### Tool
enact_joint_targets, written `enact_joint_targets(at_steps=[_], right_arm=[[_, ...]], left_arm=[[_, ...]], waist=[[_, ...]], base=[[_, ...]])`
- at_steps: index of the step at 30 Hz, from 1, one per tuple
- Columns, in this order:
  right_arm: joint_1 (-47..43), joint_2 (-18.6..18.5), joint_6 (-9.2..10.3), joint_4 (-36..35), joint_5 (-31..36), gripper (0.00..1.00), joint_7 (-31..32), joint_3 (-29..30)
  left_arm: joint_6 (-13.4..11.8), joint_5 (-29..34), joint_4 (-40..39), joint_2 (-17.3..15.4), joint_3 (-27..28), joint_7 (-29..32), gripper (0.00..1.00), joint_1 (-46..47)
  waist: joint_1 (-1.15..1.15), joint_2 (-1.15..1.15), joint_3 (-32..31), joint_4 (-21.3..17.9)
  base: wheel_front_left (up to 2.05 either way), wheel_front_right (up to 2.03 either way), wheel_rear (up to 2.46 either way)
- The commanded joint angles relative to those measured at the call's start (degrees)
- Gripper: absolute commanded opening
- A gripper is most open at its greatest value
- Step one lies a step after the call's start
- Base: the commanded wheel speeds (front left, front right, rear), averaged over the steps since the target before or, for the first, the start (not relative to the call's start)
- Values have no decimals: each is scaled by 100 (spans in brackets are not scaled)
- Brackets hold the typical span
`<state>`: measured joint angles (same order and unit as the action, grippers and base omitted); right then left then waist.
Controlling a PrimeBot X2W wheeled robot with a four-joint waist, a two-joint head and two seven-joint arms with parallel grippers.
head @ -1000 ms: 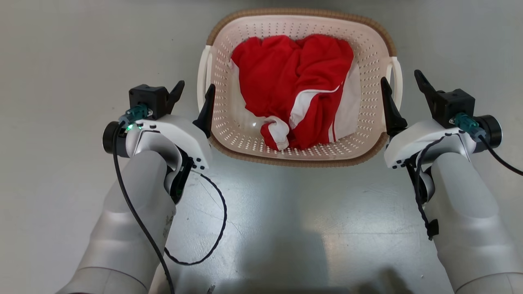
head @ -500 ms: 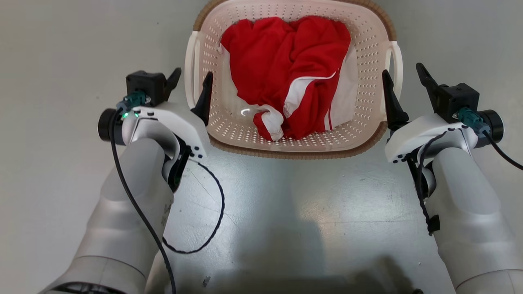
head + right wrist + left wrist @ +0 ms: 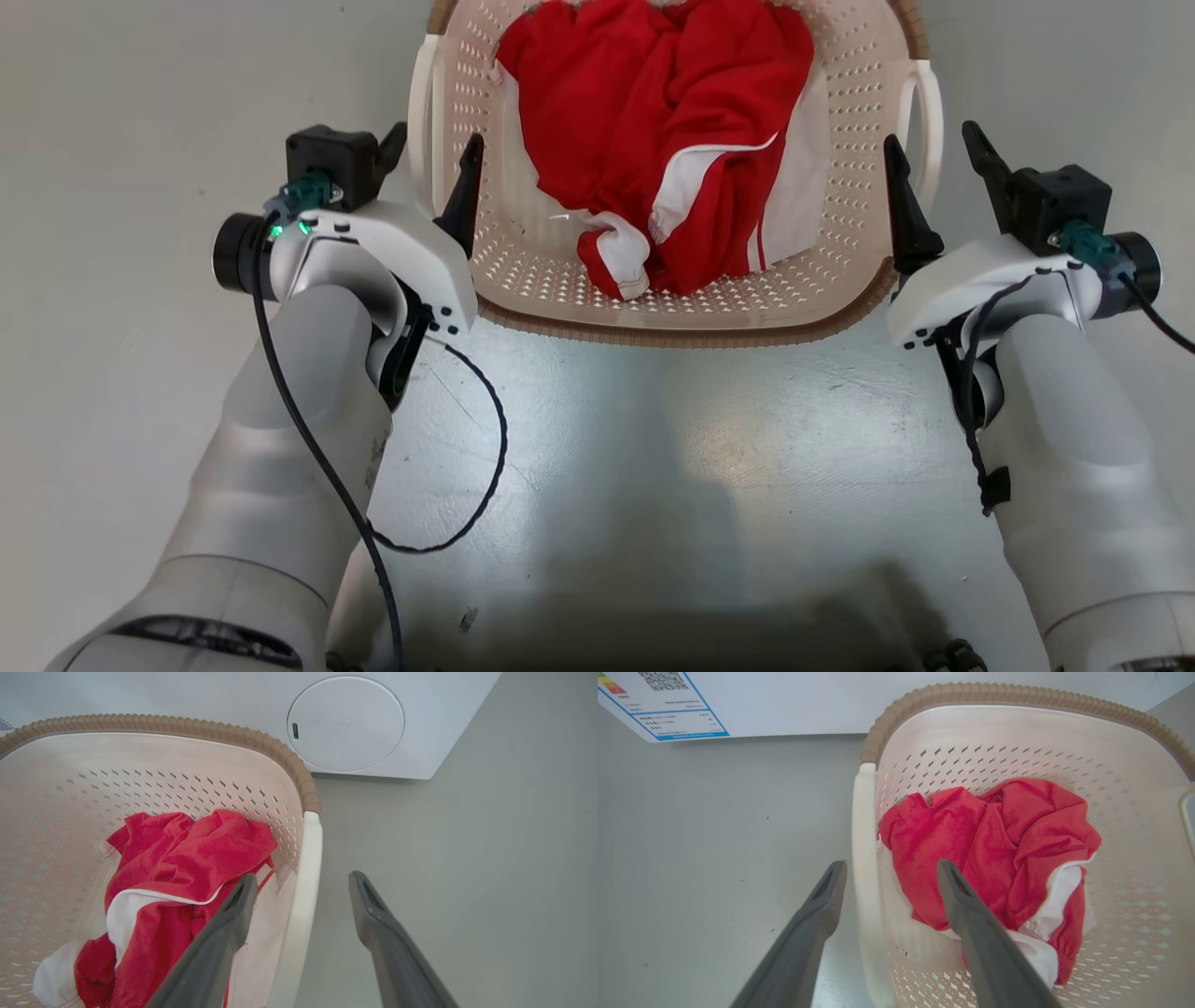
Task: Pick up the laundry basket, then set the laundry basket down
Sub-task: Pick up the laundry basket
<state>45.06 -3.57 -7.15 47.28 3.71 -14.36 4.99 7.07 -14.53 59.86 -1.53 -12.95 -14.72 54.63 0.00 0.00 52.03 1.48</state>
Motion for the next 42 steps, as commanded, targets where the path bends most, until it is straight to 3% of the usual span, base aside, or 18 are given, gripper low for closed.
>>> enact_joint_targets(at_steps=[1, 15, 23, 42], right_arm=[[-72, 69, -34, -17, -49, 100, -63, -116], [734, 69, -34, 1333, -357, 100, -49, -356], [1276, 69, -34, 2052, -624, 100, 288, -675], [1535, 69, -34, 2403, -1119, 100, 689, -1392]], left_arm=[[10, 40, -19, -141, 101, -28, 100, -18], [33, 98, 690, -137, -269, -28, 100, 568], [39, -53, 1157, -135, -432, 221, 100, 914], [13, -208, 1362, -135, -596, 531, 100, 1130]], waist=[[0, 0, 39, 13], [0, 0, 202, 52], [0, 0, 229, -52], [0, 0, 167, -143]], base=[[0, 0, 0], [0, 0, 0], [0, 0, 0], [0, 0, 0]])
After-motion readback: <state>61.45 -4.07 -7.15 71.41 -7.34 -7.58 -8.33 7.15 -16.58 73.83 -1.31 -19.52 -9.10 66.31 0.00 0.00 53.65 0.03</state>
